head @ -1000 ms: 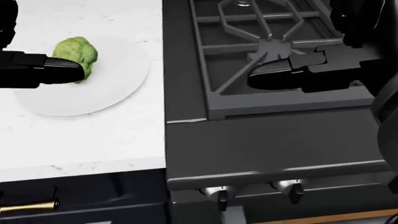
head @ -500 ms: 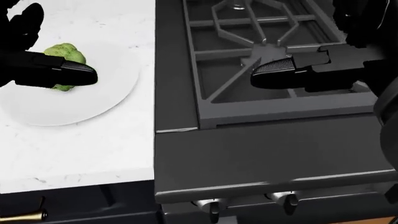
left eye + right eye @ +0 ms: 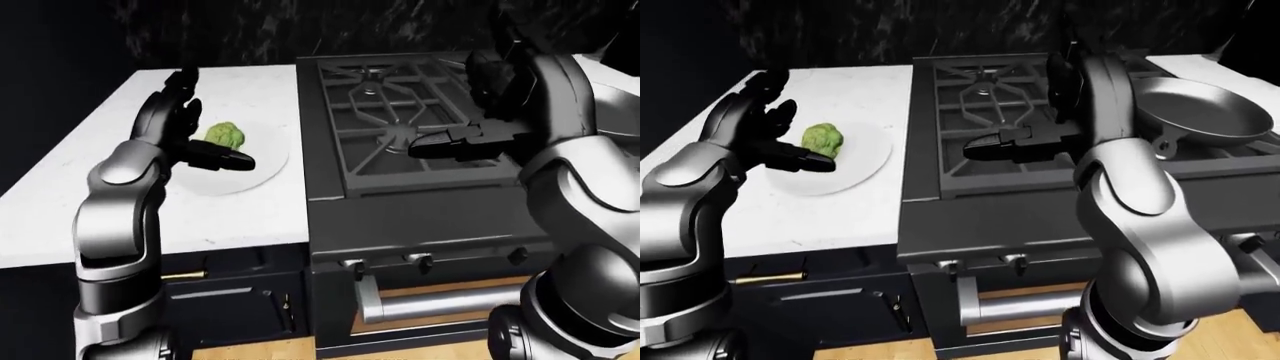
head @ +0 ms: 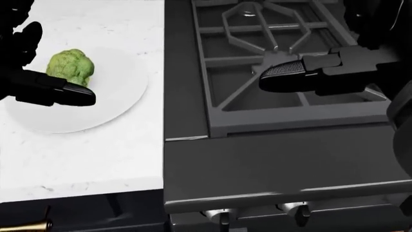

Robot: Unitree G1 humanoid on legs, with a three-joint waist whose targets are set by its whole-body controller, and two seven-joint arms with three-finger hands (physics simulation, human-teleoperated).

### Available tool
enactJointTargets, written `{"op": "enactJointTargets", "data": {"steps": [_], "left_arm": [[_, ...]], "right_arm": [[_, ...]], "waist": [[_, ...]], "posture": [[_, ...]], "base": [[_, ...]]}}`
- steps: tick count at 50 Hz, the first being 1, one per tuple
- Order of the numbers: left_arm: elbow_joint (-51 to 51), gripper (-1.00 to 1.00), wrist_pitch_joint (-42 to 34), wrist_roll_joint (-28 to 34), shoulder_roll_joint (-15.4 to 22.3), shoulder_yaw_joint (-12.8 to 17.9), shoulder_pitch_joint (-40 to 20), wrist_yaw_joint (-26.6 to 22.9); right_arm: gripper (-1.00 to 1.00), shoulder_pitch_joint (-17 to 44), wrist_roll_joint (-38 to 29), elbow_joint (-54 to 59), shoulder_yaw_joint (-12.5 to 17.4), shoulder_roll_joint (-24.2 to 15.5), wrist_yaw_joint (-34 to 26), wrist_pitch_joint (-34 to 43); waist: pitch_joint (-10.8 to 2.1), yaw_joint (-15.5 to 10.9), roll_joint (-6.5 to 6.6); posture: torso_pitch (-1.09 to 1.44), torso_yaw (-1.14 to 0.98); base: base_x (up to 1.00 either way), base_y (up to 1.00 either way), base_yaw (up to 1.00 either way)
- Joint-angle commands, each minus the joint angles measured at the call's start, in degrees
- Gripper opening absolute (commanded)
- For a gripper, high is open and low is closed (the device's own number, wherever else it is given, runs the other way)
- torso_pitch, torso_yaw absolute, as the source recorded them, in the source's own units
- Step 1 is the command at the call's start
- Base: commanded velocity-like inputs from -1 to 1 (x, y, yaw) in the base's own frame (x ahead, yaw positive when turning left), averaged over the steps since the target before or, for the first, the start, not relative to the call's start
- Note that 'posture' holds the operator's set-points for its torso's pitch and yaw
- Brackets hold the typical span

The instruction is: Pick the broccoli from the plate and place it in the pan.

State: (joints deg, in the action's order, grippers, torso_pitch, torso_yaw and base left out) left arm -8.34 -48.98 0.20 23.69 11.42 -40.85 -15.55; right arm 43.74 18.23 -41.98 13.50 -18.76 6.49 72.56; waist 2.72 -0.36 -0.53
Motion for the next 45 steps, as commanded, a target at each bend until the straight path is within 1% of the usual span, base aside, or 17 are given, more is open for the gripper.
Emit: {"op": "enactJointTargets", "data": {"steps": [1,2,4,7,10,12,14,19,21,22,27,29,31,32,37,40,45], "left_arm": [[-1.8,1.0,1.9,1.1,0.9,0.7,-2.0,-0.5],[-1.4,0.83,2.4,1.4,0.9,0.7,-1.8,-0.7],[-0.5,0.88,3.4,2.1,0.9,0.7,-1.7,-1.1],[0.0,0.8,3.4,2.8,1.0,0.6,-2.2,-1.8],[1.3,0.8,4.2,3.4,0.9,0.5,-2.7,-2.2],[2.2,0.73,4.3,3.5,1.0,0.5,-3.3,-2.4],[3.1,0.71,4.7,3.7,1.0,0.6,-3.7,-2.5],[5.5,0.74,5.9,4.7,1.2,0.2,-4.7,-2.5],[8.2,0.8,8.2,5.5,1.1,-0.3,-4.9,-2.5],[9.3,0.76,9.1,5.7,1.0,-0.3,-5.0,-2.5],[12.7,0.75,10.9,7.0,0.7,-0.7,-6.2,-2.4],[16.1,0.8,13.4,7.3,0.6,-0.6,-6.8,-2.0],[17.5,0.9,13.7,7.4,0.6,-0.6,-7.7,-1.6],[18.1,0.86,14.0,7.4,0.7,-0.6,-7.9,-1.6],[19.4,0.84,14.6,7.2,1.2,-0.3,-8.4,-1.4],[21.3,0.83,16.4,7.6,1.0,-0.8,-8.2,-1.1],[22.6,0.78,17.0,8.5,0.8,-1.4,-8.8,-1.5]], "right_arm": [[1.0,1.4,-0.2,-0.7,0.4,-0.5,0.1,-2.1],[1.0,1.3,-0.2,-0.7,0.4,-0.5,0.1,-2.2],[1.0,1.6,0.0,-1.0,0.6,-0.5,0.3,-1.5],[1.0,1.6,0.1,-1.1,0.6,-0.5,0.4,-1.5],[1.0,1.6,0.2,-1.1,0.6,-0.5,0.4,-1.4],[1.0,1.5,0.2,-0.6,0.5,-0.7,0.3,-2.1],[1.0,1.5,0.1,-0.4,0.5,-0.7,0.3,-2.3],[1.0,1.7,0.2,-0.5,0.4,-0.7,0.4,-2.0],[1.0,2.1,0.4,-0.9,0.5,-0.6,0.6,-1.3],[1.0,2.1,0.4,-1.0,0.5,-0.6,0.6,-1.1],[1.0,1.7,0.4,-1.0,0.3,-0.5,0.7,-1.6],[1.0,1.7,0.3,-1.0,0.2,-0.5,0.7,-1.6],[1.0,1.7,0.4,-1.0,0.2,-0.4,0.6,-1.6],[1.0,1.6,0.3,-1.0,0.2,-0.5,0.6,-1.7],[1.0,1.6,0.1,-0.9,-0.4,-0.2,0.6,-1.8],[1.0,1.4,-0.2,-0.8,-0.6,-0.1,0.4,-2.0],[1.0,1.6,-0.5,-0.9,-0.4,0.0,0.1,-1.8]], "waist": [[-1.46,0.0,0.13],[-1.47,0.0,0.13],[-1.46,0.0,0.11],[-1.49,0.0,0.13],[-1.49,0.0,0.11],[-1.51,-0.1,0.07],[-1.55,-0.1,0.06],[-1.65,-0.1,0.06],[-1.65,-0.1,0.05],[-1.67,-0.1,0.03],[-1.79,-0.2,-0.02],[-1.83,-0.2,-0.09],[-1.89,-0.2,-0.12],[-1.94,-0.2,-0.11],[-2.0,-0.2,-0.09],[-1.99,-0.1,-0.08],[-2.15,-0.2,-0.02]], "posture": [[0.0,0.0],[0.0,0.0],[0.0,0.0],[0.0,0.0],[0.0,0.0],[0.0,0.0],[0.0,0.0],[0.0,0.0],[0.0,0.0],[0.0,0.0],[0.0,0.0],[0.0,0.0],[0.0,0.0],[0.0,0.0],[0.0,0.0],[0.0,0.0],[0.0,0.0]], "base": [[0.0,0.0,0.0],[0.0,0.0,0.0],[0.0,0.0,0.0],[0.0,0.0,0.0],[0.0,0.0,0.0],[0.0,0.0,0.0],[0.0,0.0,0.0],[0.0,0.0,0.0],[0.0,0.0,0.0],[0.0,0.0,0.0],[0.0,0.0,0.0],[0.0,0.0,0.0],[0.0,0.0,0.0],[0.0,0.0,0.0],[0.0,0.0,0.0],[0.0,0.0,0.0],[0.0,0.0,0.0]]}}
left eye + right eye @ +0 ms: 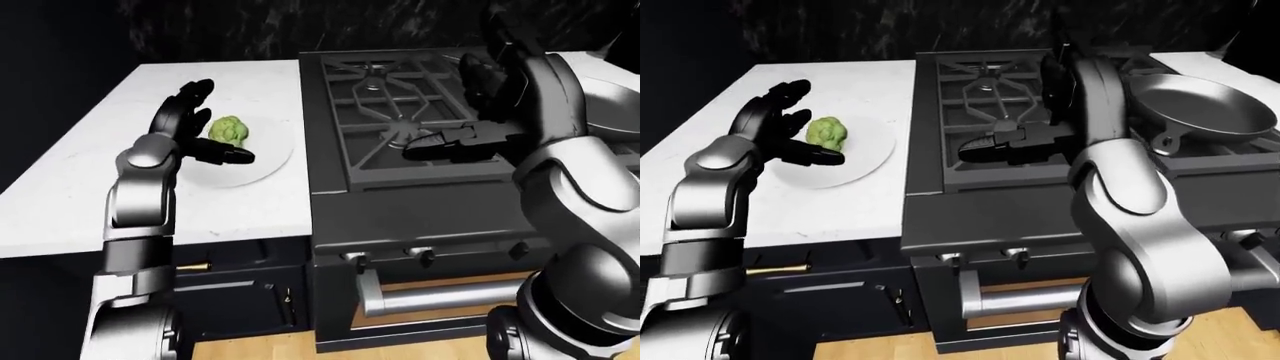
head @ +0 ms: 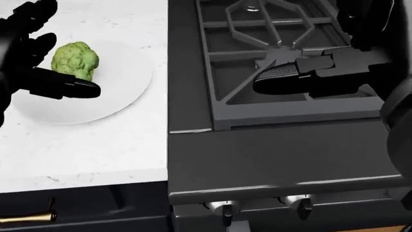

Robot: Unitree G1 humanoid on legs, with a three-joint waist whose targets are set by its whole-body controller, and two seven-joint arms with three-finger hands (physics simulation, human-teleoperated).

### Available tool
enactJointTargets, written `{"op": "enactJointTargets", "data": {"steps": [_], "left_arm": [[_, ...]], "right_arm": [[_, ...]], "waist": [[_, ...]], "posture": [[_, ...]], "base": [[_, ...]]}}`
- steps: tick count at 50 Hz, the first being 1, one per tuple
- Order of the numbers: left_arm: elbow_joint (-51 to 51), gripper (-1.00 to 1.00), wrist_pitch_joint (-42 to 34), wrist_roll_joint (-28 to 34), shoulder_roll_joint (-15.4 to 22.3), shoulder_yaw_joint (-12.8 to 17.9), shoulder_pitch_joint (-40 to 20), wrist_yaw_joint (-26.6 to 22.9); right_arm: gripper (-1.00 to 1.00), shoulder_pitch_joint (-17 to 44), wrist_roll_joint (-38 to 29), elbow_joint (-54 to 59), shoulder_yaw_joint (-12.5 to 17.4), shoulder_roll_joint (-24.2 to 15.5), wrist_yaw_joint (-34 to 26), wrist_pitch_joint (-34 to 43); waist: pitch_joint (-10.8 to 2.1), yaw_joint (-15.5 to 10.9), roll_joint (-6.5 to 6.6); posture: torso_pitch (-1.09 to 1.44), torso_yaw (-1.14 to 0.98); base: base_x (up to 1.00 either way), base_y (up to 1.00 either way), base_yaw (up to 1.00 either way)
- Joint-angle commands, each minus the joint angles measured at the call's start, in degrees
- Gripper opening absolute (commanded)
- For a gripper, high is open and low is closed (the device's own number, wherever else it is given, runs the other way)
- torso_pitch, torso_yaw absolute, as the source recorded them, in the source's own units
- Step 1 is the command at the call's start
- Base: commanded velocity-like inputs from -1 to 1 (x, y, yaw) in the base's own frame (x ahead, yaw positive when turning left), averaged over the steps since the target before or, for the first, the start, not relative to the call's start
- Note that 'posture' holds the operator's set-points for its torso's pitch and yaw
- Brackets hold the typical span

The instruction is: Pick the broccoli from the plate and place it in the pan.

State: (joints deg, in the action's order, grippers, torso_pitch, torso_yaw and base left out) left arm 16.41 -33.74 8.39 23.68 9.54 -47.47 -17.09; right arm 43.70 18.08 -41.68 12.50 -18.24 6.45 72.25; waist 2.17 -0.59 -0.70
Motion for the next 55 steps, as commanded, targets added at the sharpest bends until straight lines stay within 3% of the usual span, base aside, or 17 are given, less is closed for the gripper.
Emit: {"op": "enactJointTargets", "data": {"steps": [1,15,31,49,55], "left_arm": [[-1.5,0.76,2.1,0.4,0.8,0.6,-2.4,0.1],[3.8,0.67,5.4,2.3,0.4,0.0,-3.6,0.5],[3.3,0.4,7.8,4.8,0.2,-0.2,-1.6,0.6],[7.0,0.36,12.8,10.0,-0.3,-0.9,-0.7,1.4],[7.5,0.23,13.7,10.9,-0.4,-0.9,-0.7,2.0]], "right_arm": [[1.0,1.5,-0.4,-1.0,0.5,-0.5,0.0,-1.8],[1.0,1.3,-0.8,-0.9,0.5,-0.3,-0.5,-2.1],[1.0,1.4,-1.1,-1.5,0.5,0.0,-0.6,-1.5],[1.0,1.8,-1.2,-1.5,0.4,0.1,-0.6,-1.2],[1.0,1.4,-1.3,-1.2,0.4,0.0,-0.8,-1.7]], "waist": [[-1.61,0.0,0.16],[-1.64,0.1,0.15],[-1.71,0.2,0.27],[-1.89,0.3,0.42],[-1.91,0.3,0.42]], "posture": [[0.0,0.0],[0.0,0.0],[0.0,0.0],[0.0,0.0],[0.0,0.0]], "base": [[0.0,0.0,0.0],[0.0,0.0,0.0],[0.0,0.0,0.0],[0.0,0.0,0.0],[0.0,0.0,0.0]]}}
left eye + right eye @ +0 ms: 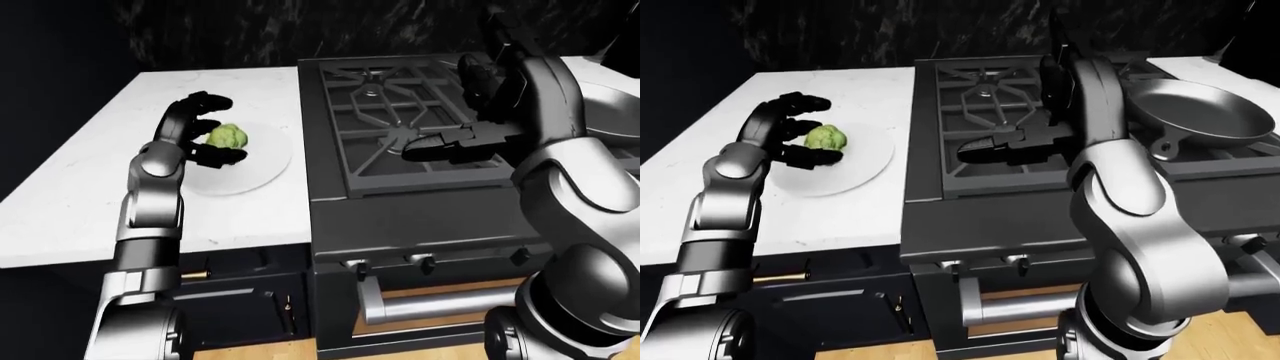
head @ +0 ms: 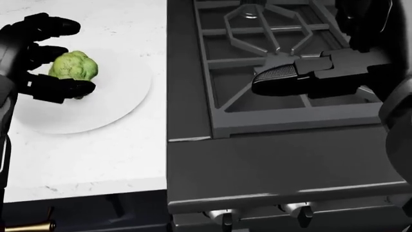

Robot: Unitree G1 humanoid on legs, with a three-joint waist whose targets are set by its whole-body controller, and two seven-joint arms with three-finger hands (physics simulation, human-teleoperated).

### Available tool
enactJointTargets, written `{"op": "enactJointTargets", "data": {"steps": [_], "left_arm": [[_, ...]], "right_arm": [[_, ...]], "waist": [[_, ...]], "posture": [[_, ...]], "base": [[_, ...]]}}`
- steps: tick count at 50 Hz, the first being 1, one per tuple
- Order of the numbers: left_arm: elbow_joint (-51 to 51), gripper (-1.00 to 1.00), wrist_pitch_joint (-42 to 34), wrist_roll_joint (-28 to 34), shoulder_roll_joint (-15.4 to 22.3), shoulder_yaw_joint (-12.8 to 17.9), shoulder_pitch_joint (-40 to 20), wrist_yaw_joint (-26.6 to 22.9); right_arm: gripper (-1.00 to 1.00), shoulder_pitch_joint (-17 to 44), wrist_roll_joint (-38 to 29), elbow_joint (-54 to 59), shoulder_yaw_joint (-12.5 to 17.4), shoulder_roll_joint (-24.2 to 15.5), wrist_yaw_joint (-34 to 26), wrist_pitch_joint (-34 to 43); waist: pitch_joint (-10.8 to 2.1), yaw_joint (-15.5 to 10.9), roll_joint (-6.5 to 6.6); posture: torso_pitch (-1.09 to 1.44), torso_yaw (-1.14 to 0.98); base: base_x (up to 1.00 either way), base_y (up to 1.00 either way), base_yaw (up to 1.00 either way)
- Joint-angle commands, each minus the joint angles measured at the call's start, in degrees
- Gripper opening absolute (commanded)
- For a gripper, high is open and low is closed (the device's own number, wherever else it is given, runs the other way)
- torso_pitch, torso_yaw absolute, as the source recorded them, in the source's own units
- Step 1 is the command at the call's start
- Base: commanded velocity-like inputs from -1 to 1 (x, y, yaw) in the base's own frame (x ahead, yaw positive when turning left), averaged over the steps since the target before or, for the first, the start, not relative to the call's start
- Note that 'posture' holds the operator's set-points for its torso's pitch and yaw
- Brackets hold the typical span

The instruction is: Pick the broccoli from the plate and place it in the pan.

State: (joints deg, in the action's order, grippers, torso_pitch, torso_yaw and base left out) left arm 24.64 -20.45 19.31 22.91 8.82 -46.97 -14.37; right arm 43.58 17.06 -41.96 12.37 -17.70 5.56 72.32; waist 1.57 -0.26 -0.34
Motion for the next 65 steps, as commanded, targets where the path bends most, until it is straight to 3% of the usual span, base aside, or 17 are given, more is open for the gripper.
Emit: {"op": "enactJointTargets", "data": {"steps": [1,24,26,29,39,41,49,55,65], "left_arm": [[-0.2,0.22,0.9,0.1,0.3,-0.2,-1.2,-0.6],[3.6,0.11,6.6,5.7,-0.2,-0.8,0.1,1.4],[5.1,0.03,7.6,5.5,-0.2,-0.7,-0.1,2.1],[4.1,-0.32,6.4,5.3,-0.3,-0.7,-0.3,1.9],[5.1,-0.57,6.6,4.1,0.0,-0.4,-1.0,2.7],[5.3,-0.72,6.6,3.9,0.1,-0.3,-1.1,3.0],[6.4,-0.75,7.0,2.1,0.3,0.1,-2.1,4.1],[4.8,-1.0,4.8,0.6,0.6,0.3,-3.0,4.0],[-1.2,-1.0,-1.4,-3.1,1.1,0.8,-4.6,2.0]], "right_arm": [[1.0,1.8,-0.2,-1.0,0.5,-0.5,0.2,-1.6],[1.0,1.8,-0.2,-1.5,0.6,-0.4,0.3,-1.1],[1.0,1.7,-0.2,-1.6,0.6,-0.4,0.3,-1.1],[1.0,1.7,-0.2,-1.5,0.5,-0.4,0.3,-1.2],[1.0,1.8,-0.3,-1.3,0.4,-0.4,0.3,-1.2],[1.0,2.0,-0.2,-1.4,0.4,-0.4,0.3,-1.0],[1.0,1.5,-0.6,-1.0,0.1,-0.3,0.1,-1.7],[1.0,1.8,-0.9,-0.8,0.1,-0.3,0.0,-1.6],[1.0,3.3,-0.8,-1.8,0.7,-0.6,0.3,0.8]], "waist": [[-1.29,0.0,0.05],[-1.4,0.0,0.29],[-1.39,0.1,0.31],[-1.46,0.1,0.35],[-1.6,0.2,0.35],[-1.65,0.2,0.38],[-1.56,0.2,0.34],[-1.44,0.2,0.32],[-0.96,0.2,0.18]], "posture": [[0.0,0.0],[0.0,0.0],[0.0,0.0],[0.0,0.0],[0.0,0.0],[0.0,0.0],[0.0,0.0],[0.0,0.0],[0.0,0.0]], "base": [[0.0,0.0,0.0],[0.0,0.0,0.0],[0.0,0.0,0.0],[0.0,0.0,0.0],[0.0,0.0,0.0],[0.0,0.0,0.0],[0.0,0.0,0.0],[0.0,0.0,0.0],[0.0,0.0,0.0]]}}
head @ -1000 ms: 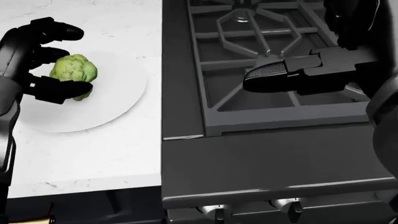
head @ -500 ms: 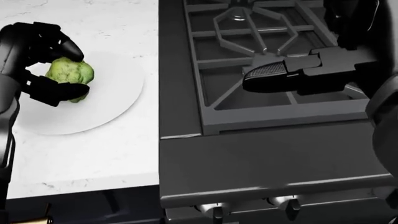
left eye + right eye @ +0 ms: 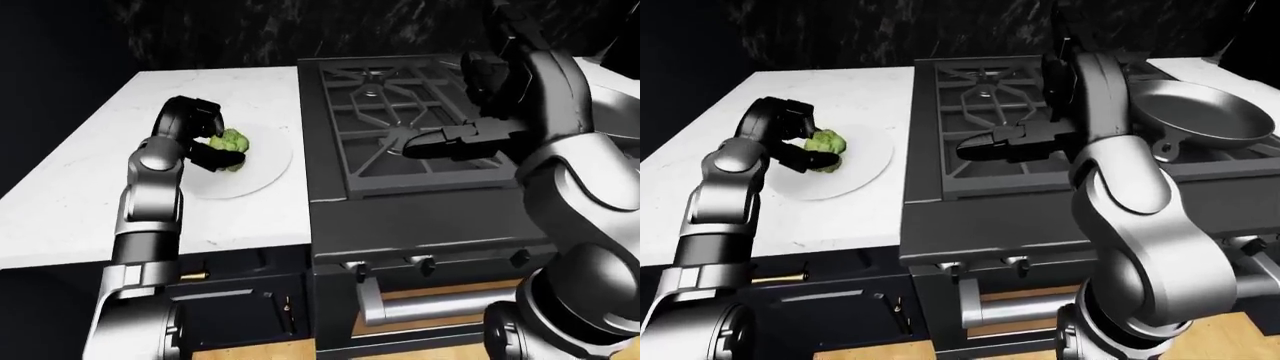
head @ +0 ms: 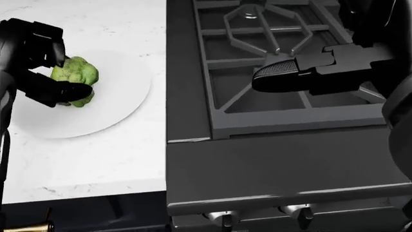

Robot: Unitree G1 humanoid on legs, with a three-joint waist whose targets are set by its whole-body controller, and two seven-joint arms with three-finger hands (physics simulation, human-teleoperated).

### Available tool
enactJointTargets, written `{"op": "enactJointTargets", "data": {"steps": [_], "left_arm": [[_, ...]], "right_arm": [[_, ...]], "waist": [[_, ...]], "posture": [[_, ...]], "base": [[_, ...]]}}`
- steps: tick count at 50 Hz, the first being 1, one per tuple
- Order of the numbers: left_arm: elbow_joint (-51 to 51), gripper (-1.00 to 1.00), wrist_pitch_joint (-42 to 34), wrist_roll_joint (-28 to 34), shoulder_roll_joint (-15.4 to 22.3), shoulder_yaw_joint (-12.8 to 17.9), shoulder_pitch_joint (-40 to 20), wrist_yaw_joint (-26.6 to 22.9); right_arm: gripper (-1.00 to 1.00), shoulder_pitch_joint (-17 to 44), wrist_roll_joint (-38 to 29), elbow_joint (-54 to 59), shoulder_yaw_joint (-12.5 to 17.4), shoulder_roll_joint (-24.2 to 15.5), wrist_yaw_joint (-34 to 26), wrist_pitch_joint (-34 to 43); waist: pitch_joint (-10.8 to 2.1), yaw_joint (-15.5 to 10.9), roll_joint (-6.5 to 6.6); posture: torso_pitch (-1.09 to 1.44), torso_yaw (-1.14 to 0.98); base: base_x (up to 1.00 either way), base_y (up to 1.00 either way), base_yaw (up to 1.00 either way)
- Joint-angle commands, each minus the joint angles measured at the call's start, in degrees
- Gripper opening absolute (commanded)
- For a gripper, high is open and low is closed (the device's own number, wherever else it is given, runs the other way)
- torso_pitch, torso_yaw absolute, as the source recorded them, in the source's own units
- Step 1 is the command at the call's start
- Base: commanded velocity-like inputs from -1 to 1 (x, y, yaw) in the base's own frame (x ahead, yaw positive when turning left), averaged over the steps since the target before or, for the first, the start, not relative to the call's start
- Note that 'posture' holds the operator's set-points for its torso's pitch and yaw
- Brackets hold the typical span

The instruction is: Pick the broccoli from the plate and place it in the pan.

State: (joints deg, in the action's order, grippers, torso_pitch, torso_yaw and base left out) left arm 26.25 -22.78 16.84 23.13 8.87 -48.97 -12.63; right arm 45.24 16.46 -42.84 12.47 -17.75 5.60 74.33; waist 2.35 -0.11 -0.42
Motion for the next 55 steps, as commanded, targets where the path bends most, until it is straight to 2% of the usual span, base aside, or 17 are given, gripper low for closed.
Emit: {"op": "enactJointTargets", "data": {"steps": [1,8,16,26,27,29,32,35,38,40,41,42,43,44,45,49,55], "left_arm": [[-3.2,-1.0,0.4,-0.9,1.0,0.8,-2.8,0.0],[-6.4,-1.0,-3.6,-1.9,2.1,1.2,-4.4,-1.3],[-7.6,-1.0,-6.6,-3.5,3.1,1.6,-7.5,-1.2],[-16.2,-1.0,-14.9,-5.4,3.6,1.8,-9.1,-2.7],[-16.3,-1.0,-15.0,-5.7,3.5,1.8,-9.2,-2.7],[-17.6,-1.0,-16.2,-5.8,3.8,1.7,-9.4,-3.0],[-17.5,-1.0,-15.6,-6.1,3.8,1.7,-8.9,-2.9],[-18.1,-1.0,-16.0,-6.2,3.8,1.7,-8.5,-3.0],[-18.0,-1.0,-16.0,-6.2,3.7,1.6,-8.5,-2.8],[-18.3,-1.0,-16.4,-6.1,3.5,1.4,-8.5,-2.8],[-18.4,-1.0,-16.5,-6.0,3.5,1.3,-8.5,-2.8],[-18.1,-1.0,-16.3,-6.1,3.5,1.4,-8.6,-2.8],[-17.8,-1.0,-16.2,-6.0,3.5,1.4,-8.8,-2.8],[-17.6,-1.0,-16.1,-6.0,3.6,1.4,-8.9,-2.8],[-18.2,-1.0,-16.7,-6.0,3.7,1.4,-8.9,-3.0],[-16.7,-1.0,-15.1,-6.1,3.6,1.5,-8.6,-2.7],[-15.8,-1.0,-13.9,-6.3,3.3,1.6,-8.3,-2.4]], "right_arm": [[1.0,1.6,-0.3,-0.9,0.5,-0.7,0.3,-1.0],[1.0,4.3,-0.4,-2.8,0.7,-0.8,1.3,4.2],[1.0,5.3,-1.2,-3.5,0.6,-0.4,1.2,6.5],[1.0,10.4,-2.0,-6.3,1.8,0.2,0.6,15.2],[1.0,10.7,-2.2,-6.4,1.9,0.3,0.5,15.5],[1.0,11.1,-2.8,-6.6,1.6,0.4,0.3,16.0],[1.0,11.2,-3.3,-6.6,1.4,0.7,0.0,16.0],[1.0,11.3,-3.7,-6.9,1.5,0.8,-0.5,16.2],[1.0,11.4,-4.0,-7.1,1.7,0.7,-1.1,16.5],[1.0,11.5,-4.2,-7.1,1.8,0.7,-1.5,16.6],[1.0,11.6,-4.3,-7.2,1.7,0.7,-1.6,16.7],[1.0,11.6,-4.5,-7.2,1.7,0.8,-1.7,16.7],[1.0,11.6,-4.6,-7.2,1.7,0.8,-1.7,16.8],[1.0,11.7,-4.8,-7.2,1.6,0.9,-1.8,16.9],[1.0,11.6,-5.0,-7.1,1.5,1.0,-1.8,16.7],[1.0,11.1,-5.7,-6.7,1.1,1.2,-2.1,15.9],[1.0,10.5,-6.2,-6.5,0.8,1.4,-2.6,14.9]], "waist": [[-1.69,0.0,0.22],[-1.39,0.0,0.12],[-1.19,-0.1,0.05],[-0.78,-0.2,0.09],[-1.86,-0.2,0.29],[-1.64,-0.3,2.84],[-2.11,-0.7,3.7],[-1.61,-0.9,2.85],[-1.15,-1.1,1.3],[-1.26,-1.3,-0.52],[-1.56,-1.5,-2.0],[-2.41,-1.6,-4.69],[-2.73,-2.0,-4.85],[-1.5,-1.6,-3.29],[-1.37,-1.6,-3.17],[-1.25,-1.4,-0.63],[-1.2,-1.2,0.44]], "posture": [[0.0,0.0],[0.0,0.0],[0.0,0.0],[0.0,0.0],[0.0,0.0],[0.0,0.0],[0.0,0.0],[0.0,0.0],[0.0,0.0],[0.0,0.0],[0.0,0.0],[0.0,0.0],[0.0,0.0],[0.0,0.0],[0.0,0.0],[0.0,0.0],[0.0,0.0]], "base": [[0.0,0.0,0.0],[0.0,0.0,0.0],[0.0,0.0,0.0],[0.0,0.0,0.0],[0.0,-0.32,0.0],[0.0,-0.51,0.0],[0.0,-0.51,0.0],[0.0,-0.51,0.0],[0.0,-0.51,0.0],[0.0,-0.51,0.0],[0.0,-0.51,0.0],[0.0,-0.52,0.0],[0.0,-0.51,0.0],[0.0,-0.51,0.0],[0.0,-0.51,0.0],[0.0,-0.5,0.0],[0.0,-0.44,0.0]]}}
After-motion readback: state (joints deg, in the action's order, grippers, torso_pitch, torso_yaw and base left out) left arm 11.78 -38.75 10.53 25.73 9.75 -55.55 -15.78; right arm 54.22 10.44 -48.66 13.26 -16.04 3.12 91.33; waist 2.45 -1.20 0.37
